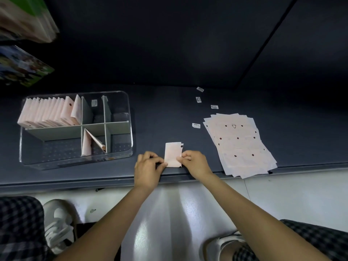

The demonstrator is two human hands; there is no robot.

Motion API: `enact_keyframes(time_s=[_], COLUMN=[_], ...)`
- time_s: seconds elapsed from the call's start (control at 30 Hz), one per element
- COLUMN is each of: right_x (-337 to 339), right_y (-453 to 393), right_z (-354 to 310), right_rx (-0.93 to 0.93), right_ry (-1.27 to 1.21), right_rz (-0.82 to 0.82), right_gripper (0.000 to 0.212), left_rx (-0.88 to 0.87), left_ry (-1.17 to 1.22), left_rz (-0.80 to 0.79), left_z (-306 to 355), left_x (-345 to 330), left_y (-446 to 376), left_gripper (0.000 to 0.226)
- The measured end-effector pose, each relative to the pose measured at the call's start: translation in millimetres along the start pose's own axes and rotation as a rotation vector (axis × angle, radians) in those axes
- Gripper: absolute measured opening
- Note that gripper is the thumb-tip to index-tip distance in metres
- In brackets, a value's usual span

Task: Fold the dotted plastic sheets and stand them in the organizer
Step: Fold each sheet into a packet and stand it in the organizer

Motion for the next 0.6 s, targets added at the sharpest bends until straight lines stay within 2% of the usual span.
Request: enact_keyframes(time_s=[0.13, 0.23, 0.33, 0.43, 0.6], right_x=[-3, -3, -2, -2, -4], right_y=[-13, -17, -17, -16, -8], right_z=[2, 5, 4, 4, 0], right_rx=[-0.115, -0.166, -0.174, -0.187, -0.182], right_ry=[0.061, 0.020, 0.016, 0.007, 0.041], right_rz=[-0.001, 0.001, 0.003, 0.005, 0.088], right_gripper=[0.013, 0.016, 0.020, 0.026, 0.031], left_rx=[0.036, -0.217, -0.476, -0.507, -0.527], left_ry=[-0.043, -0.130, -0.326, -0.499, -0.574], left_rz=[0.027, 0.075, -0.123, -0.250, -0.342], left_z=[5, 22, 30, 19, 18], left_x=[0, 0, -21, -32, -28], left_y=[2, 13, 29, 32, 33], left_gripper=[0.027, 0.037, 0.056, 0.070, 0.074])
Point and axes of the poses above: each hand's wrist, its own y-axis away from the middle knuckle, its own x-axis out of the back of the hand, z = x × y, the point moved 6 cm from there along -y, towards the middle knuckle, and after that the axes turned 5 degrees about -y, right-handed, at the moved point
